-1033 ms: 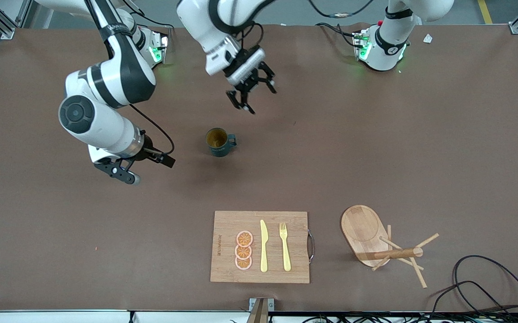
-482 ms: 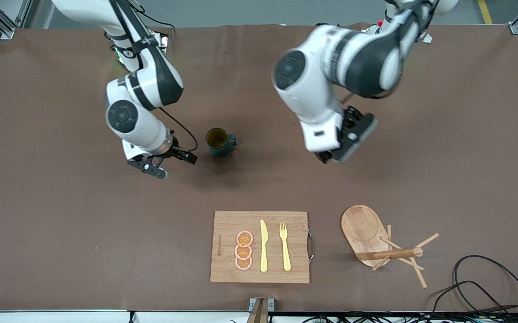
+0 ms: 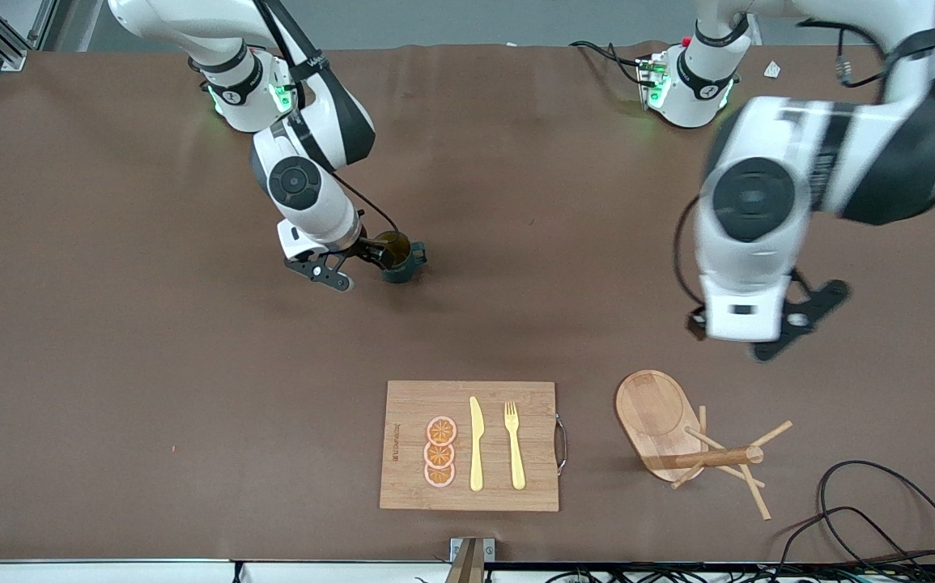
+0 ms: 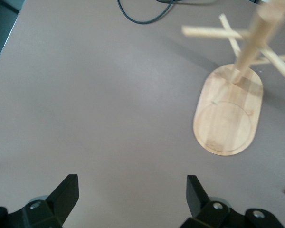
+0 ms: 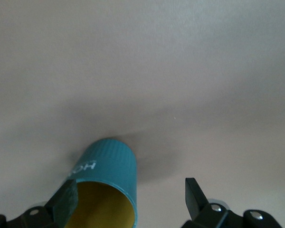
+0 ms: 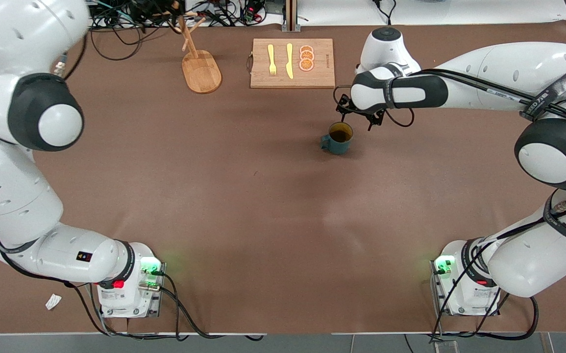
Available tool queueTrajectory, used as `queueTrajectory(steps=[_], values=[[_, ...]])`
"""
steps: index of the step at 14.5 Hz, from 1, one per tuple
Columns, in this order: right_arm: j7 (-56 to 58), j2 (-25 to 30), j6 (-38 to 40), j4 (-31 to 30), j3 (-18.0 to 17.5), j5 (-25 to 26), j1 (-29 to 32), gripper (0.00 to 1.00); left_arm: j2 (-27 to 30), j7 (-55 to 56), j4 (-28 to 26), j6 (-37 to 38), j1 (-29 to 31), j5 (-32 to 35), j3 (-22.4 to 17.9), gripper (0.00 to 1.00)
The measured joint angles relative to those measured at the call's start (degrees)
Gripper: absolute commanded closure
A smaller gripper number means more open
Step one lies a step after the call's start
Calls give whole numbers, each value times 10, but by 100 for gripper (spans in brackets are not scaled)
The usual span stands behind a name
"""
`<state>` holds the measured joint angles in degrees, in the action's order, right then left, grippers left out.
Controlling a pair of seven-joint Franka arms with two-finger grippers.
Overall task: Transfer cup from left to right arm and place
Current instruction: 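Grasp the teal mug with the right gripper while the left gripper withdraws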
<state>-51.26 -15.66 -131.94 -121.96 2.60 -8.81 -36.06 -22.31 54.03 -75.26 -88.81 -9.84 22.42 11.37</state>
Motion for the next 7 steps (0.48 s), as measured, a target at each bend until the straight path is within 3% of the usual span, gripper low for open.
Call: queueTrajectory(steps=[3,7], values=[[0,0,-1,-9,0,0,-2,26,40,-140,0,0,76,-65,1,0],[0,1,-23,-24,0,0,-20,67,86,-301,0,2,135,-143,0,0]])
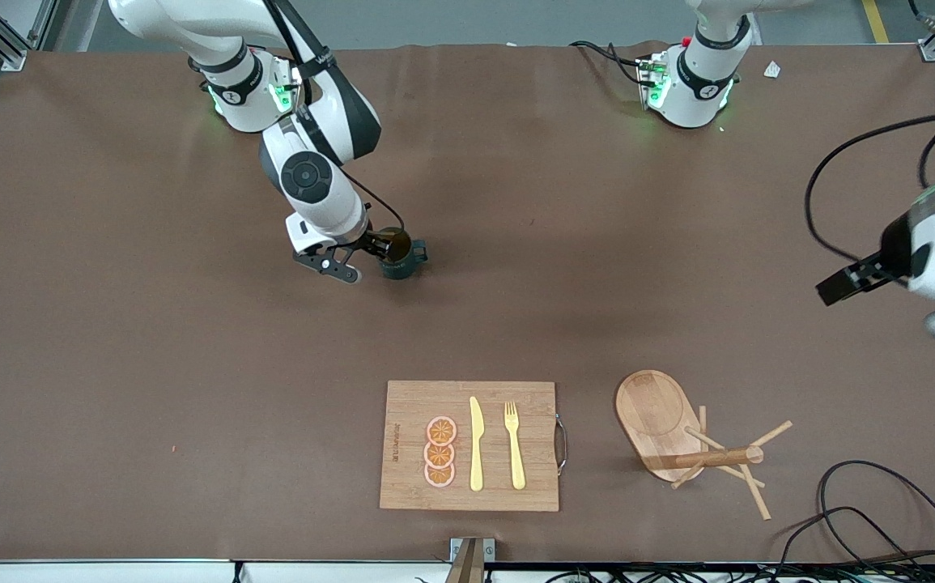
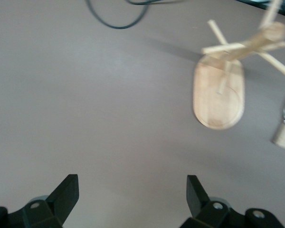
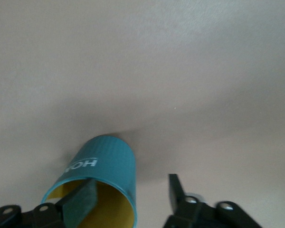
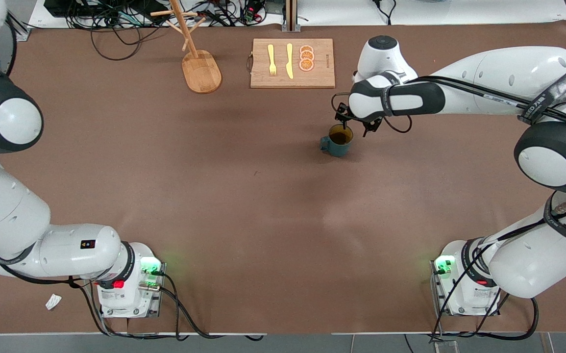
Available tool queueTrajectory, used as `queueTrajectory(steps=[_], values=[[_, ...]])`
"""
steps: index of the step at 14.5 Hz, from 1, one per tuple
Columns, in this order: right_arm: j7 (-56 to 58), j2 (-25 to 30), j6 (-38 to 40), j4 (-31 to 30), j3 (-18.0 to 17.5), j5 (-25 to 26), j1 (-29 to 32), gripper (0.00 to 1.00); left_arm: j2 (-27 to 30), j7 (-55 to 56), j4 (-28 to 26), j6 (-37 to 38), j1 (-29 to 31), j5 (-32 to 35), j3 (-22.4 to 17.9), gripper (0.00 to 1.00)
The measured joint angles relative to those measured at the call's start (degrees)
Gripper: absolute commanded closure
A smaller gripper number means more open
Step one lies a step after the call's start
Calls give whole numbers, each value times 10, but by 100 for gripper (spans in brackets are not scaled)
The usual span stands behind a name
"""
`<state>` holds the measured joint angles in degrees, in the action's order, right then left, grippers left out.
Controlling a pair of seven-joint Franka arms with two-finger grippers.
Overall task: Transfer cup from left to right arm and place
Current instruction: 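Grasp the teal mug with the right gripper while the left gripper withdraws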
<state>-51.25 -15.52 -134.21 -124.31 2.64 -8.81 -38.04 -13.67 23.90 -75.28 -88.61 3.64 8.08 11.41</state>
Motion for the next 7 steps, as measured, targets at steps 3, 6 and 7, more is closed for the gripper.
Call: queueTrajectory(steps=[3,6,7], values=[[0,0,-6,-10,0,0,-13,76,46,-99,-16,24,10,-19,-2,0],[0,0,-7,-11,1,0,-14,75,102,-117,-74,32,3,-27,0,0],[0,0,-7,-11,1,0,-14,73,122,-118,-97,32,-2,-32,-2,0]])
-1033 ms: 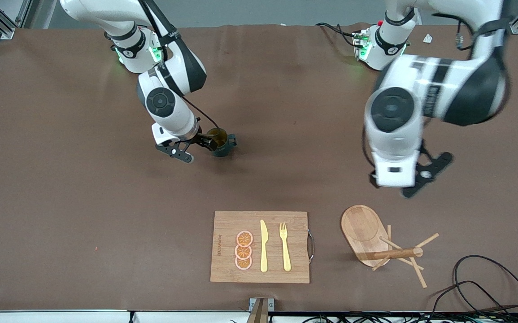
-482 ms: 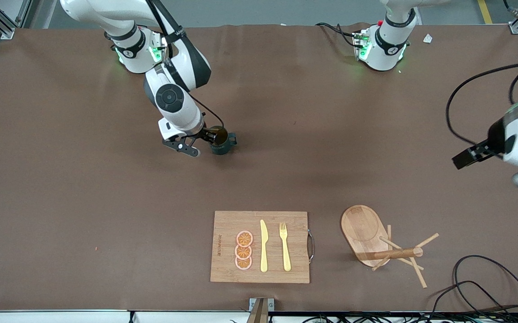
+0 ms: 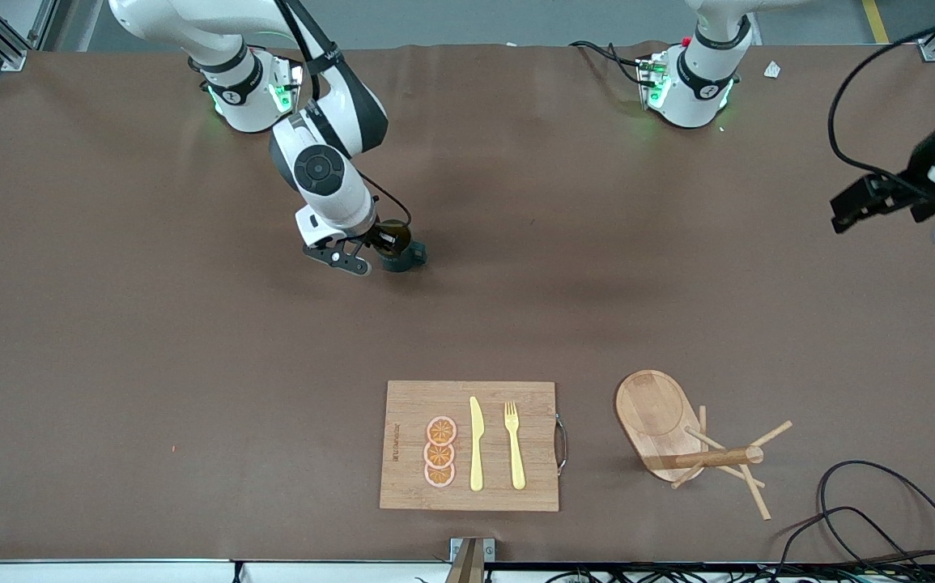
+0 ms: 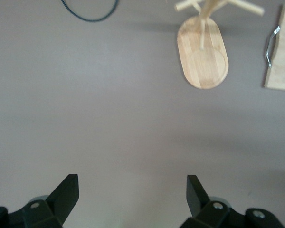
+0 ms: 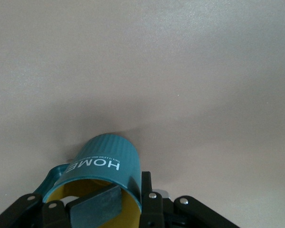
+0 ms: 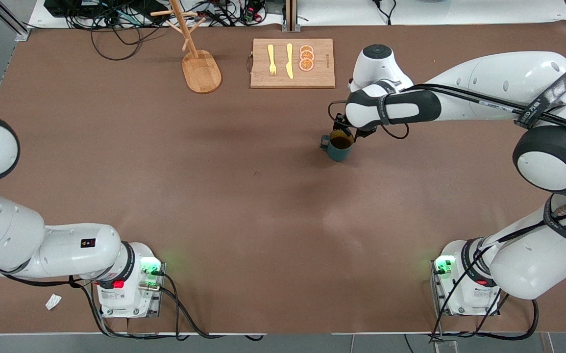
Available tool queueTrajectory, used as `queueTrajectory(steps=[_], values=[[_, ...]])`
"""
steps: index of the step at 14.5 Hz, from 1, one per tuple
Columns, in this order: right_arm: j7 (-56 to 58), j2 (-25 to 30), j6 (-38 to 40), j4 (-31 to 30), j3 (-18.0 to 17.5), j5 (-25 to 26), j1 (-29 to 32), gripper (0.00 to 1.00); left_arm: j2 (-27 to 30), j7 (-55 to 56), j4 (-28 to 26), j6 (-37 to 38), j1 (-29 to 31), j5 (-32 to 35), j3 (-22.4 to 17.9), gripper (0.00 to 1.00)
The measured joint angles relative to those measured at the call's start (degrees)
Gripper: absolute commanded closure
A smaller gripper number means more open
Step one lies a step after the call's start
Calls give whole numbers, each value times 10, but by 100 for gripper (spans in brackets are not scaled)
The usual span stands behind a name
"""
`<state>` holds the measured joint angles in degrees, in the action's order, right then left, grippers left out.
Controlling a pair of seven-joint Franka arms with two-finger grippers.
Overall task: Transfer cup from left to right arm and place
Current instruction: 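Grasp the teal mug with the right gripper while the left gripper withdraws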
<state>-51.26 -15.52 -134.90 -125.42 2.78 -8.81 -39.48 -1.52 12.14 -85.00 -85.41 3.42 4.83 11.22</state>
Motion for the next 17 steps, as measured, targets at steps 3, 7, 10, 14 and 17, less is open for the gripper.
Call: queueTrajectory(steps=[3,7,10,14,17], values=[[0,0,0,0,1,0,0,59,46,-31,-53,0,-14,-13,-17,0],[1,2,0,0,3,0,0,48,61,-57,-68,-1,-14,-19,-27,0],[1,3,0,1,2,0,0,41,59,-58,-70,-3,-14,-19,-27,0],[1,4,1,1,1,0,-15,23,58,-59,-72,-5,-15,-19,-26,0],[1,4,7,0,0,0,-31,21,58,-59,-73,-6,-16,-19,-26,0]])
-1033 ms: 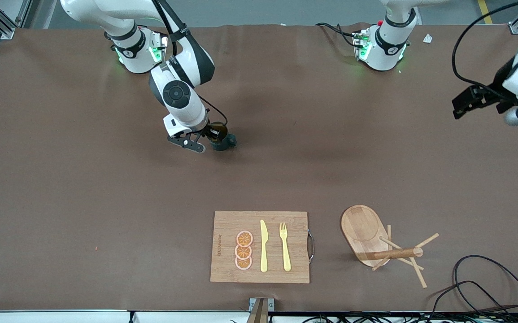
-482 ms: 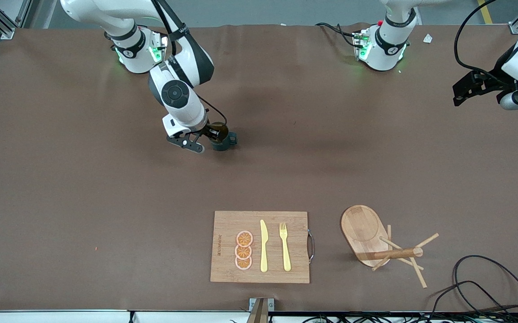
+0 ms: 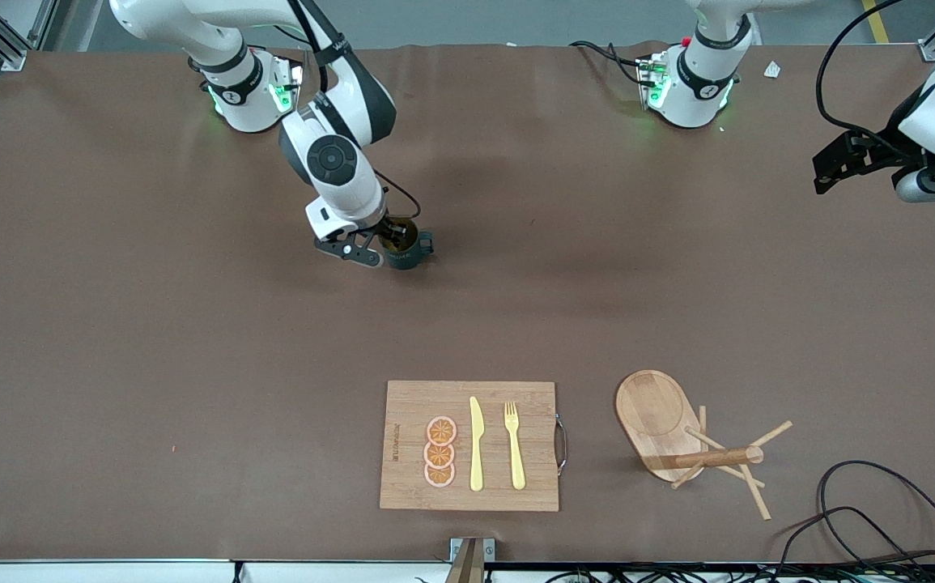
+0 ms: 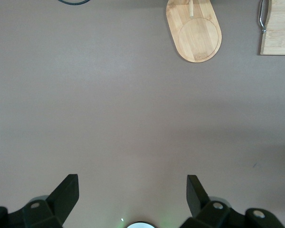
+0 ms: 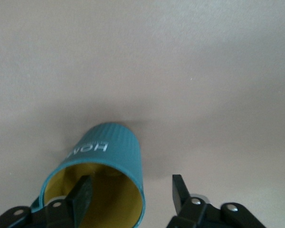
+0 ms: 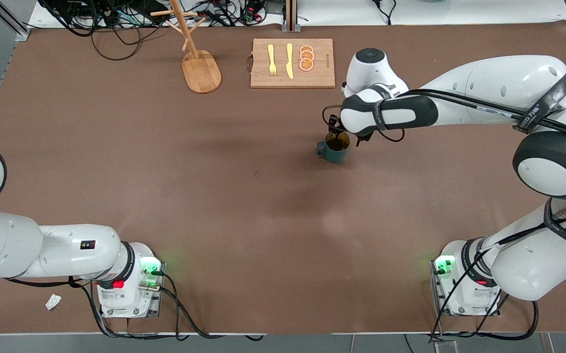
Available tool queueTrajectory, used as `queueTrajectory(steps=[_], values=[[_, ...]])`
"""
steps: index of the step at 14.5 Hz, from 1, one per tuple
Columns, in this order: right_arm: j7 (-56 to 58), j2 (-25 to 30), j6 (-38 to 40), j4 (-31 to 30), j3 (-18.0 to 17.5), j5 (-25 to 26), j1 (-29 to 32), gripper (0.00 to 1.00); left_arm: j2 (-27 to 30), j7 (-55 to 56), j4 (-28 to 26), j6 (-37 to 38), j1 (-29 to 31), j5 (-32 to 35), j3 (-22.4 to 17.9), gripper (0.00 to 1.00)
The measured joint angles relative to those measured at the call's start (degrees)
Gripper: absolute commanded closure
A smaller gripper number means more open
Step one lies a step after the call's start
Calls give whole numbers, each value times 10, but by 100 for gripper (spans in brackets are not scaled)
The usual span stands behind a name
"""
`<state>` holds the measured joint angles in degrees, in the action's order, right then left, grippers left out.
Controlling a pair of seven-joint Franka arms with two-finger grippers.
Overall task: Transfer cup from left to right arm and place
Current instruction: 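Grasp the teal mug with the right gripper while the left gripper withdraws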
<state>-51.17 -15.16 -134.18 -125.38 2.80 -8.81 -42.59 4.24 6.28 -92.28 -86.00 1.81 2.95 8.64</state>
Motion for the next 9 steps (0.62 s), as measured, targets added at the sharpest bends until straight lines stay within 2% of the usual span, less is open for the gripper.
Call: queueTrajectory(steps=[2,3,5,7,9], values=[[0,0,4,-1,0,0,-3,27,0,0,0,0,0,0,0,0],[1,0,5,-1,0,1,-4,35,0,0,0,0,0,0,0,0],[11,-1,7,-3,0,16,-8,64,0,0,0,0,0,0,0,0],[28,-1,8,-6,0,32,-11,84,0,-1,0,0,0,0,0,0],[41,-2,8,-7,0,35,-11,96,0,-10,-1,0,-1,0,1,0]])
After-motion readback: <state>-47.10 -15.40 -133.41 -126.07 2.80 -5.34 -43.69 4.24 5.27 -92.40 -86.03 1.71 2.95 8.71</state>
